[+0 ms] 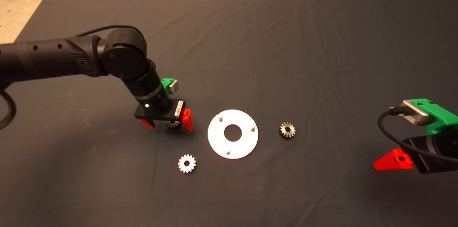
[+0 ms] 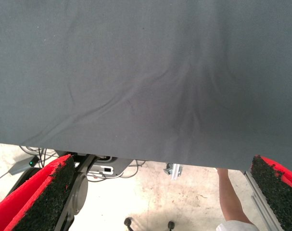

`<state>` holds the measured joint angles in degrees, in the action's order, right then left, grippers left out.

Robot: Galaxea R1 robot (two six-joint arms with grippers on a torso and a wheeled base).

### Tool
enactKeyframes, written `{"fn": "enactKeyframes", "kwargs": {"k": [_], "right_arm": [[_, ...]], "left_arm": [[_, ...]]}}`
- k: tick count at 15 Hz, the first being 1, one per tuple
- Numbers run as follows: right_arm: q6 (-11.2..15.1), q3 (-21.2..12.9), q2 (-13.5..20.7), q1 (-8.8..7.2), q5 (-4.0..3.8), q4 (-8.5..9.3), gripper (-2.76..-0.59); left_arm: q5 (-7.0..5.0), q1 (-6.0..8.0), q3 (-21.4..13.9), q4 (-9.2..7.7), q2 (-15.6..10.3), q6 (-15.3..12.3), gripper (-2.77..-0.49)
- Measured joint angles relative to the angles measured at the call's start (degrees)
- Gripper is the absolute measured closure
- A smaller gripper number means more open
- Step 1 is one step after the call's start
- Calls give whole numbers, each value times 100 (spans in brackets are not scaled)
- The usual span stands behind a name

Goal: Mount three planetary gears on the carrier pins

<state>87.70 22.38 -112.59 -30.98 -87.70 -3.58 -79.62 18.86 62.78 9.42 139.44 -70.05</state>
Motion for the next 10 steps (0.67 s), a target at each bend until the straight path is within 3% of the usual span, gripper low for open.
{"fn": "enactKeyframes", "kwargs": {"k": [1, 2, 3, 10], "right_arm": [[0, 0, 2, 0, -14, 1, -273], [0, 0, -4, 0, -14, 1, -273], [0, 0, -24, 0, -6, 1, -273], [-3, 0, -26, 0, 0, 4, -273]], "left_arm": [[76, -102, 4, 11, 14, 21, -276], [237, -159, 11, 13, 34, 39, -276], [331, -167, 15, 24, 45, 56, -276], [357, -155, 216, 74, 42, 267, -276]]}}
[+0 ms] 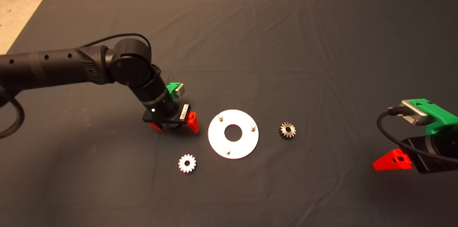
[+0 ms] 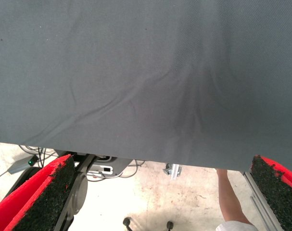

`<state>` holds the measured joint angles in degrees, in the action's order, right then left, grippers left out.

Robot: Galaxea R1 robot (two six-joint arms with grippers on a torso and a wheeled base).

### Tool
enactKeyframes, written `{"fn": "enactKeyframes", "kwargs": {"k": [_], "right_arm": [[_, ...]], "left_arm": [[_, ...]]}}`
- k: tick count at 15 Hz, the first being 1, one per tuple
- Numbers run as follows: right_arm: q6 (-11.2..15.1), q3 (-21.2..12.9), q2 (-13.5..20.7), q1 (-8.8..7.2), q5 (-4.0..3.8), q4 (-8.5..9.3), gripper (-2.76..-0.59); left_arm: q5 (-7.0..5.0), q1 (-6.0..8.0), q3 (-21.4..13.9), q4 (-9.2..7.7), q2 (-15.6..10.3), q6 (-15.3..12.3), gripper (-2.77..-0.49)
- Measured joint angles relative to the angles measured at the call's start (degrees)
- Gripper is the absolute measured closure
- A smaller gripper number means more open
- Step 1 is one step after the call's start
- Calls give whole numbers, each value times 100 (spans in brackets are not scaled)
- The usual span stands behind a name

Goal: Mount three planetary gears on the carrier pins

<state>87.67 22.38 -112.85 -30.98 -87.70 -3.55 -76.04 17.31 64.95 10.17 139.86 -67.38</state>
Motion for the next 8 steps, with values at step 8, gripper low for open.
{"fn": "enactKeyframes", "kwargs": {"k": [8], "right_arm": [[-82, 0, 0, 0, -1, 1, -273]], "left_arm": [[-83, 16, 294, -28, 49, 219, -268]]}}
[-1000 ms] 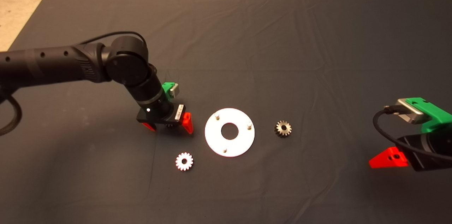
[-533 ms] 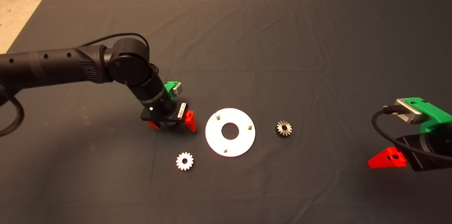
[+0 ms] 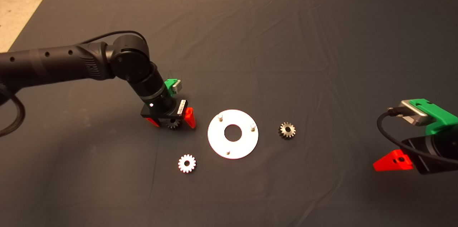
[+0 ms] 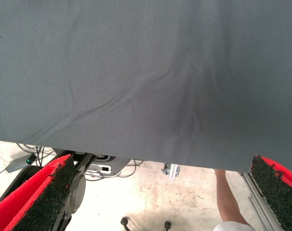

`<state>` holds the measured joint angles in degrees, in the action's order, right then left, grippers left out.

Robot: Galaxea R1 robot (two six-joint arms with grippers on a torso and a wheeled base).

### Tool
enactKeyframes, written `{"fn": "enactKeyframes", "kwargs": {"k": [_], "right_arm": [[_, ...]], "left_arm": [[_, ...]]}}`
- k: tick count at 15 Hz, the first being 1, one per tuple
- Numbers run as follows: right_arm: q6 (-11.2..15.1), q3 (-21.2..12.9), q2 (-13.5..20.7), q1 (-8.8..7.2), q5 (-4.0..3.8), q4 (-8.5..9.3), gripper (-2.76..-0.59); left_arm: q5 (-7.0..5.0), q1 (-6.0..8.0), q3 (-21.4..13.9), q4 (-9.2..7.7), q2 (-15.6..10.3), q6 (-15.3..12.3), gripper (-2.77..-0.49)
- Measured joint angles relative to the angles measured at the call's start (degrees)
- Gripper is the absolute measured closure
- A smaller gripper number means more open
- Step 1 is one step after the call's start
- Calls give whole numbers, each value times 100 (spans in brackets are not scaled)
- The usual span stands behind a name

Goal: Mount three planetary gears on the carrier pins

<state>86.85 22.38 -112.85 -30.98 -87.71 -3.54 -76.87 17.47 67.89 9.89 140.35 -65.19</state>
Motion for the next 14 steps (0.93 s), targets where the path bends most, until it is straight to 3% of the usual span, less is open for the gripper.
{"fn": "enactKeyframes", "kwargs": {"k": [4, 9, 12, 14], "right_arm": [[-2, 0, 0, 0, 0, 1, -273], [-2, 0, 0, 0, 1, 2, -273], [-5, 0, -4, 0, 1, 2, -273], [-5, 0, 1, 0, -7, 2, -273]], "left_arm": [[-200, -2, 0, 9, 15, 7, -248], [-241, -2, 0, 22, 80, -21, -224], [-286, 66, 9, 24, 332, -34, -222], [-269, 111, 72, 24, 395, -51, -208]]}}
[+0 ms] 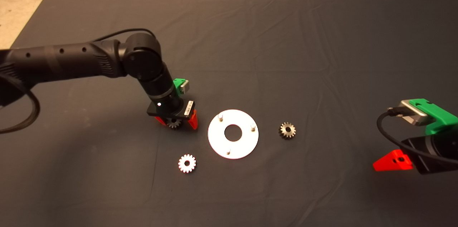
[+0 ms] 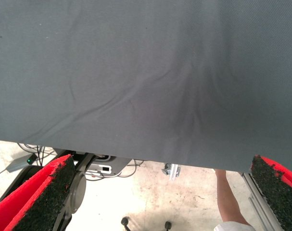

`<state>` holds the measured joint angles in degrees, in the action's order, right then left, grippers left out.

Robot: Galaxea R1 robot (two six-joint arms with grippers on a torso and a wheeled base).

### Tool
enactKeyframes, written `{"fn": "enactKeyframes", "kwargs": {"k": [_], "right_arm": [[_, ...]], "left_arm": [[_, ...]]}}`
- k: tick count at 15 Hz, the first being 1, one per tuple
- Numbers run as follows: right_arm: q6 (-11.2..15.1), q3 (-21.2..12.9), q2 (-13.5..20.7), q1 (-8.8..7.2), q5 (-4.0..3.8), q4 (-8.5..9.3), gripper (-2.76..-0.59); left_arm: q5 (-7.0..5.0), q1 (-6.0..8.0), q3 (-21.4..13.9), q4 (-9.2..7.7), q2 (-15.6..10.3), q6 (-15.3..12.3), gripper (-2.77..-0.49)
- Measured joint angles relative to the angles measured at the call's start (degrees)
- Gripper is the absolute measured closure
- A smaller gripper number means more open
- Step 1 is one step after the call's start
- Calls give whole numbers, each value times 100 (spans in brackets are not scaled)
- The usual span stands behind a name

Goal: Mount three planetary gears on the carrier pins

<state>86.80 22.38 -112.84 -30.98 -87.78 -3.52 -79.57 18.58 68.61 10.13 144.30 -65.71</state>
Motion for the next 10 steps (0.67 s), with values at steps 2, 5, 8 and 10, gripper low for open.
{"fn": "enactKeyframes", "kwargs": {"k": [2, 5, 8, 10], "right_arm": [[0, 0, -1, 0, -2, 2, -273], [0, 0, -3, 0, 5, 2, -273], [0, 0, -4, 0, 7, 5, -273], [0, 0, -19, 0, 7, 5, -273]], "left_arm": [[-75, 0, 16, -2, 0, 0, -208], [-234, -1, 41, 1, -15, -2, -193], [-234, -1, 44, 0, 3, -2, -193], [-243, -1, 74, 0, 18, -2, -193]]}}
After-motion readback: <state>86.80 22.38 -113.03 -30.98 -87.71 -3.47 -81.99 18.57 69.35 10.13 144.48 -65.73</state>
